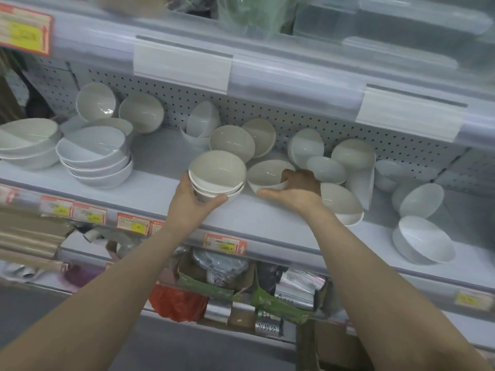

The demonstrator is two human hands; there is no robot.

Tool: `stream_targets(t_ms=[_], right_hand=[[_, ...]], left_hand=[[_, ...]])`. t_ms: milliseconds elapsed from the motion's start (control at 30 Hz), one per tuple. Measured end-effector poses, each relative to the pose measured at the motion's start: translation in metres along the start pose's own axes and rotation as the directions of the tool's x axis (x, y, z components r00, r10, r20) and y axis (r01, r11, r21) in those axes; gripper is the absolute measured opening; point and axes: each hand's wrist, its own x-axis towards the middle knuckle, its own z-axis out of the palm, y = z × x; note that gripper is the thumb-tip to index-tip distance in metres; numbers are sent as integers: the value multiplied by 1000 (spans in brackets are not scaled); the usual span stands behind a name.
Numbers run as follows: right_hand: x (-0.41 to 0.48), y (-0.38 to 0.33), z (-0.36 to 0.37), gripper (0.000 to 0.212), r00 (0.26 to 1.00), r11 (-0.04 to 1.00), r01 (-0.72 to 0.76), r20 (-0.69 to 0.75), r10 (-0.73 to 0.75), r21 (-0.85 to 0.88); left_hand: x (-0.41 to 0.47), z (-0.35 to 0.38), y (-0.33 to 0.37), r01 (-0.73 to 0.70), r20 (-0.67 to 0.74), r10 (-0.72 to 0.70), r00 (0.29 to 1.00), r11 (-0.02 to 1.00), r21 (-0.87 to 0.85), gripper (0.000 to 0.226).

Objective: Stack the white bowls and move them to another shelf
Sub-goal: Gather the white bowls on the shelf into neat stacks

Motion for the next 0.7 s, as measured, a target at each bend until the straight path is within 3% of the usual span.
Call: stream_targets(t_ms=[67,167,300,400,567,700], right_hand=[[1,0,-3,72,999,997,-31,41,28,76],[7,4,-4,38,996,971,-77,-22,85,226],[21,7,-4,21,981,967,-194,9,196,162],[27,10,-5,8,974,948,-225,11,228,225],[39,12,-22,26,951,891,-229,-106,291,393],[48,-14,-41,32,977,844,-65,-140,163,532]], left_hand=[[0,1,-2,1,4,-1,1000,1000,-25,106],[2,4,-3,-1,6,2,1000,999,-54,106],[-1,5,2,-11,12,13,1000,991,-133,109],[0,4,5,-31,22,35,999,989,-144,107],[2,8,2,-5,-32,-1,999,983,-181,96],[1,10,0,-2,-45,-6,999,985,-174,92]])
